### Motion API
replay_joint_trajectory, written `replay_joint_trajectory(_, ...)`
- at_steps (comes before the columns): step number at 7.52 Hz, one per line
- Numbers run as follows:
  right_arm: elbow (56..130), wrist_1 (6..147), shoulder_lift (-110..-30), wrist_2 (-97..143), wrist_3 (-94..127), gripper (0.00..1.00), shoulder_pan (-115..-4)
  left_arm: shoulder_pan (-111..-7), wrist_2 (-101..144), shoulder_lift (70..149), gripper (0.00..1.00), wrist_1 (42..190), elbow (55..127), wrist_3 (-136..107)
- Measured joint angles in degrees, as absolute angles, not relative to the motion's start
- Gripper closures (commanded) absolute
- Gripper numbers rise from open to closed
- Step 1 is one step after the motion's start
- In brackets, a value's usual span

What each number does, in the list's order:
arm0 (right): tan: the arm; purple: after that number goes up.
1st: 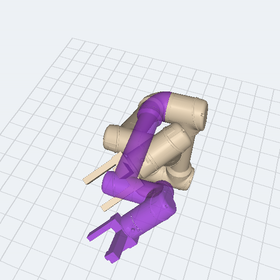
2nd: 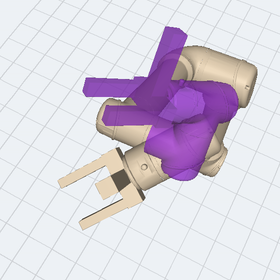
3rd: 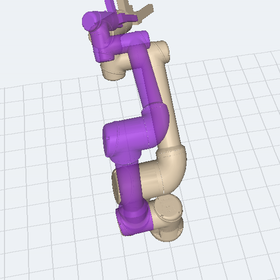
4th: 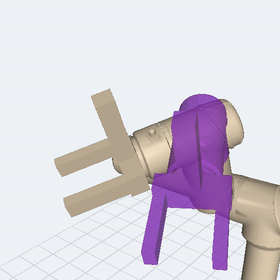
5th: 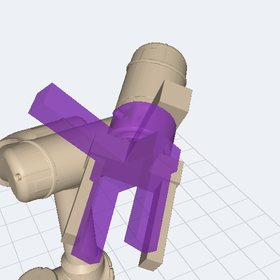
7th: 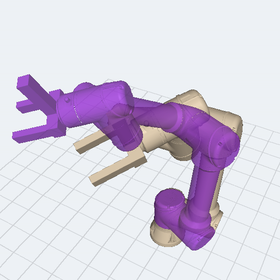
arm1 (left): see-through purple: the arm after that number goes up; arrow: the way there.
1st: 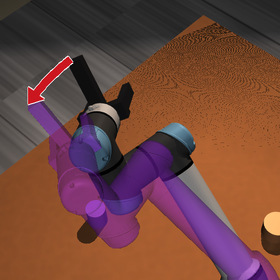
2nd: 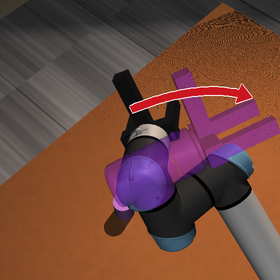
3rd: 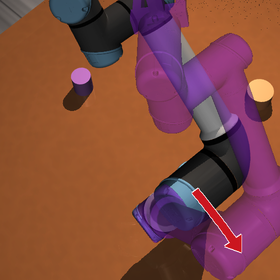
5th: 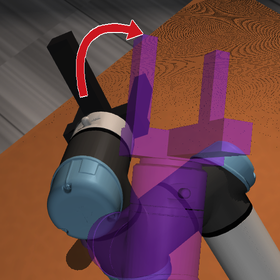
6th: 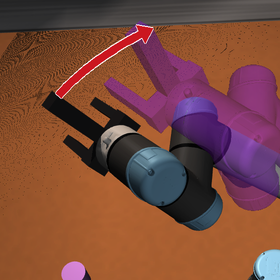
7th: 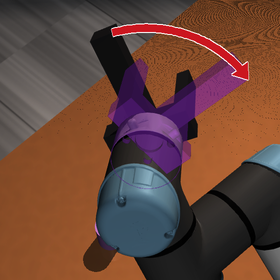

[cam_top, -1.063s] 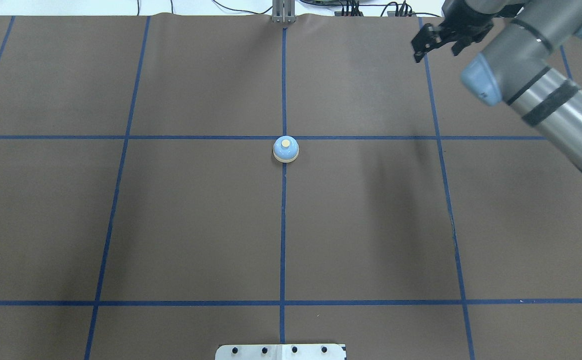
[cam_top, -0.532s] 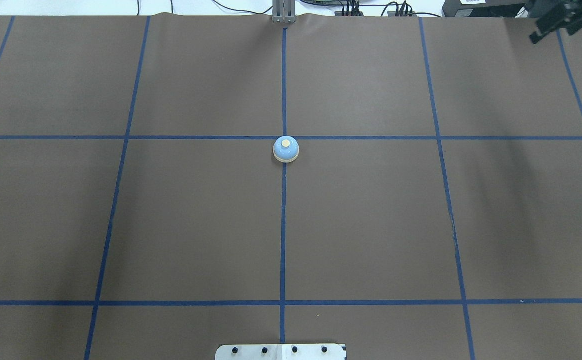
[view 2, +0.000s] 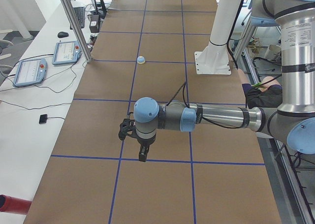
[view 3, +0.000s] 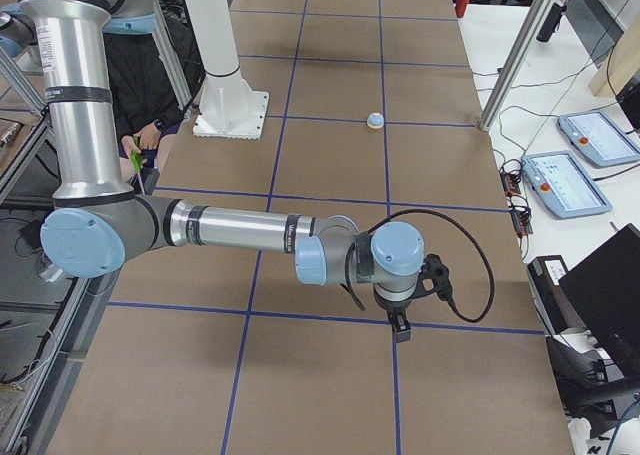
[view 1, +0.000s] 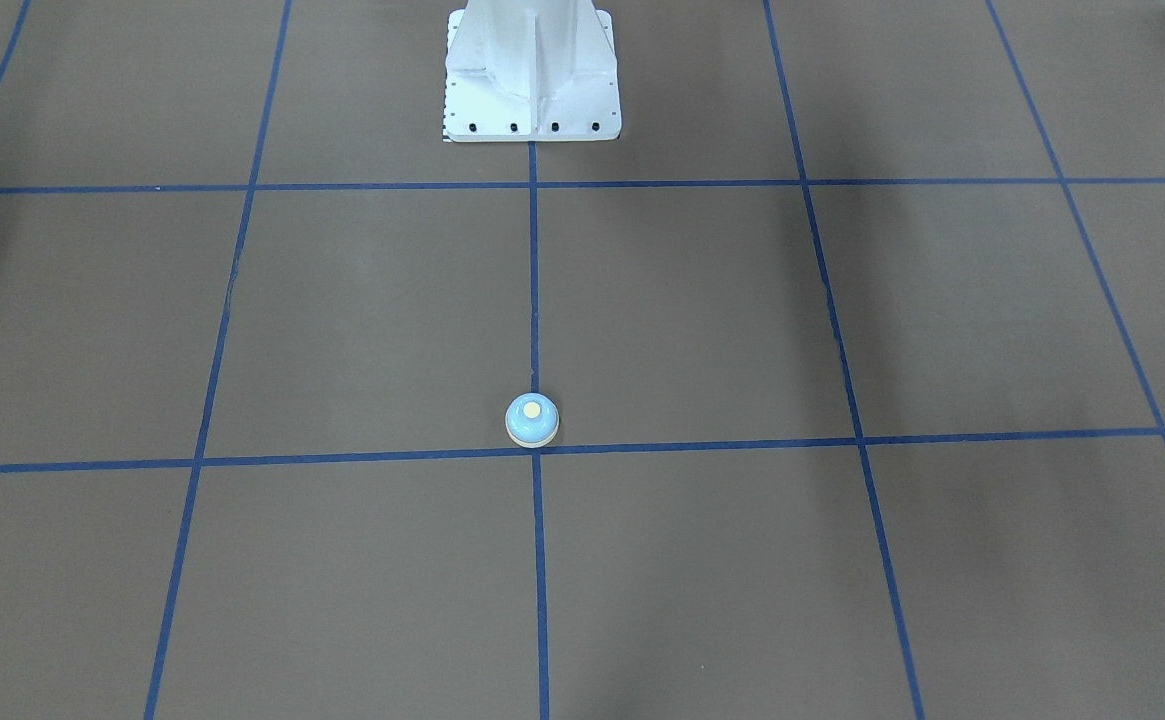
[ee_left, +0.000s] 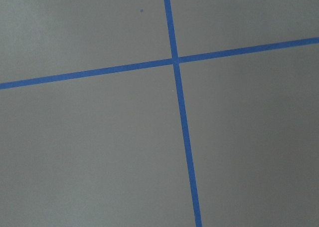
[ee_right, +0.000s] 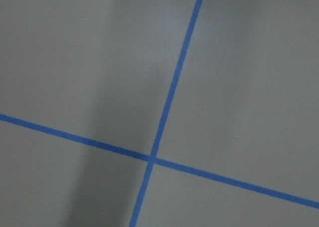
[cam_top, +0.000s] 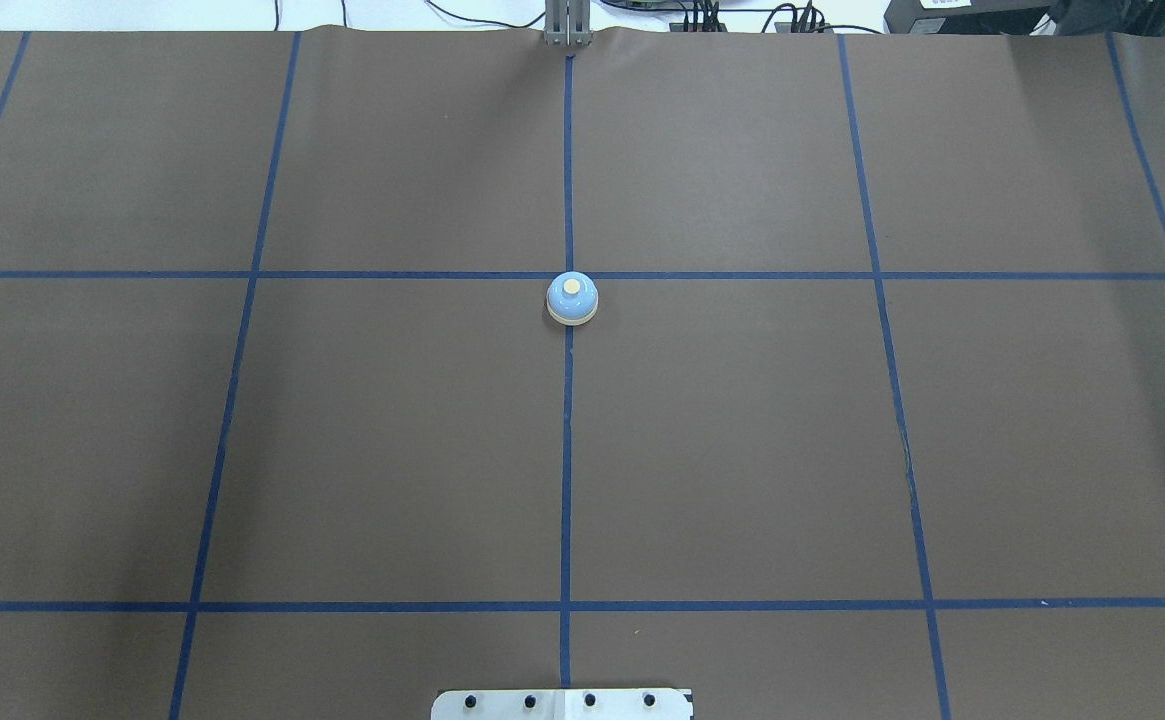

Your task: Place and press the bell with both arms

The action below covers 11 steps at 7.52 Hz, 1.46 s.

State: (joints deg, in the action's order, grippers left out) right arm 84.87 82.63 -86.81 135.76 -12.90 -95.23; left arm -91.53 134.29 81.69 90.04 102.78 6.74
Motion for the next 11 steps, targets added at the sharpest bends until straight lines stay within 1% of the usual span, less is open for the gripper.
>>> replay_joint_trajectory(1, 87.1, 84.3, -88.2, 135.6, -12.1, 0.01, -95.4, -91.7, 134.3, 81.6, 0.0, 90.2, 103.0, 6.8)
replay_joint_trajectory(4, 96.2, 92.4, -88.6, 135.0, -5.3, 0.01, -94.4, -92.1, 134.3, 81.3, 0.0, 90.3, 104.9, 6.9)
replay_joint_trajectory(5, 97.6, 93.6, -88.7, 134.7, -4.3, 0.0, -93.9, -92.1, 134.3, 81.2, 0.0, 90.4, 105.2, 6.9)
replay_joint_trajectory(11, 99.3, 93.7, -91.1, 128.8, -4.6, 0.0, -90.7, -92.2, 133.9, 80.5, 0.0, 90.3, 105.2, 6.7)
